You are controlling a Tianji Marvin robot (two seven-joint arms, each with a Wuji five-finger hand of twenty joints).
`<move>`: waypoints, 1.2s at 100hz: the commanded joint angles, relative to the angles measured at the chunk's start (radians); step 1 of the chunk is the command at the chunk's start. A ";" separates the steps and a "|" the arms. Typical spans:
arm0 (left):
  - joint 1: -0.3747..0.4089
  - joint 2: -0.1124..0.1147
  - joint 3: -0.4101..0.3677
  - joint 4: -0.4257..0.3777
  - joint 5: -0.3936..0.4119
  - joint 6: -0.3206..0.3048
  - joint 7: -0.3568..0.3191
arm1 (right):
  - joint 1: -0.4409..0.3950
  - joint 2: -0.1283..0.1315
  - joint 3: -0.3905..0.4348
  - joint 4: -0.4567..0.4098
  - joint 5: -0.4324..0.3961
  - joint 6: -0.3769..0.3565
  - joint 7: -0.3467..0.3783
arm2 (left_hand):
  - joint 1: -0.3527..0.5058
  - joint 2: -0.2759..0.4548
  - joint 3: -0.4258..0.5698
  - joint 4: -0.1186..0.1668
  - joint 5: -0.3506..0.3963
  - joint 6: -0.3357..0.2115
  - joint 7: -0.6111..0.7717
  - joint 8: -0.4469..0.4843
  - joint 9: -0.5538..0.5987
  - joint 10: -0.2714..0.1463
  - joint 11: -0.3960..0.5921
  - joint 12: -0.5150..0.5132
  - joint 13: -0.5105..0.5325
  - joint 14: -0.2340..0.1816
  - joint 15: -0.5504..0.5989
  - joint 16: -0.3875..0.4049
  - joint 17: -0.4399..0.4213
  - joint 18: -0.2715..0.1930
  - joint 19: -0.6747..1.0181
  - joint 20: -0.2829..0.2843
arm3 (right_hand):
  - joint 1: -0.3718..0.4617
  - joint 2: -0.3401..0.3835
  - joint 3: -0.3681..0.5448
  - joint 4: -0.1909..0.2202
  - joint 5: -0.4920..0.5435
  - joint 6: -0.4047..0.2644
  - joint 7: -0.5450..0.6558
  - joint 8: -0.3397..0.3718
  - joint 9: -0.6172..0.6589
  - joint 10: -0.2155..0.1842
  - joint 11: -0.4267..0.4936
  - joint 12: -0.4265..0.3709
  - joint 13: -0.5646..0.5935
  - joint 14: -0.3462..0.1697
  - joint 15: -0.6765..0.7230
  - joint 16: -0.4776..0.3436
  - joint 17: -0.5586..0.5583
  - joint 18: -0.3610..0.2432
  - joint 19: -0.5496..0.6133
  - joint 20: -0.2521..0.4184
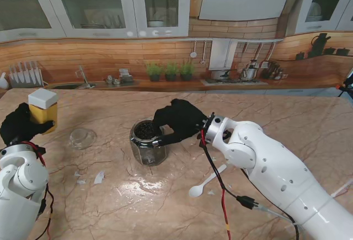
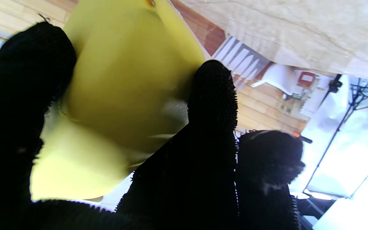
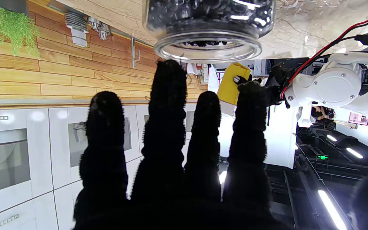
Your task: Portion coffee beans from the glass jar into the coffee jar
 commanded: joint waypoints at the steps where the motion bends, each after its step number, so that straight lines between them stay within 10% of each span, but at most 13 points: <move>1: 0.013 0.001 -0.006 0.022 0.008 0.003 0.011 | 0.005 -0.006 -0.003 0.001 0.003 -0.008 -0.002 | 0.221 0.201 0.365 0.093 0.051 -0.288 0.218 0.073 0.061 -0.141 0.115 0.069 -0.014 0.023 -0.080 -0.013 -0.002 0.024 -0.002 -0.016 | 0.009 -0.015 0.000 0.022 0.006 -0.025 0.023 0.011 0.019 -0.014 0.030 0.009 0.016 -0.006 0.005 -0.006 -0.005 0.005 -0.008 -0.008; 33: 0.012 0.004 -0.003 0.062 -0.003 0.049 -0.015 | 0.019 -0.011 -0.013 0.018 0.019 -0.027 -0.008 | 0.227 0.198 0.361 0.082 0.052 -0.289 0.216 0.072 0.060 -0.147 0.109 0.064 -0.015 0.037 -0.124 -0.038 -0.004 0.049 -0.010 -0.028 | 0.009 -0.014 0.000 0.023 0.009 -0.027 0.028 0.011 0.023 -0.016 0.032 0.010 0.017 -0.008 0.006 -0.005 -0.006 0.000 -0.009 -0.009; 120: 0.001 0.017 -0.015 0.071 -0.094 0.130 -0.220 | 0.025 -0.014 -0.022 0.026 0.026 -0.038 -0.014 | 0.300 0.195 0.340 -0.075 0.084 -0.326 0.155 0.066 0.004 -0.179 0.018 0.046 -0.122 0.068 -0.365 -0.322 -0.080 0.128 -0.369 -0.261 | -0.002 -0.012 0.003 0.026 0.020 -0.032 0.039 0.009 0.034 -0.018 0.038 0.012 0.013 -0.014 0.005 -0.007 -0.012 -0.009 -0.012 -0.008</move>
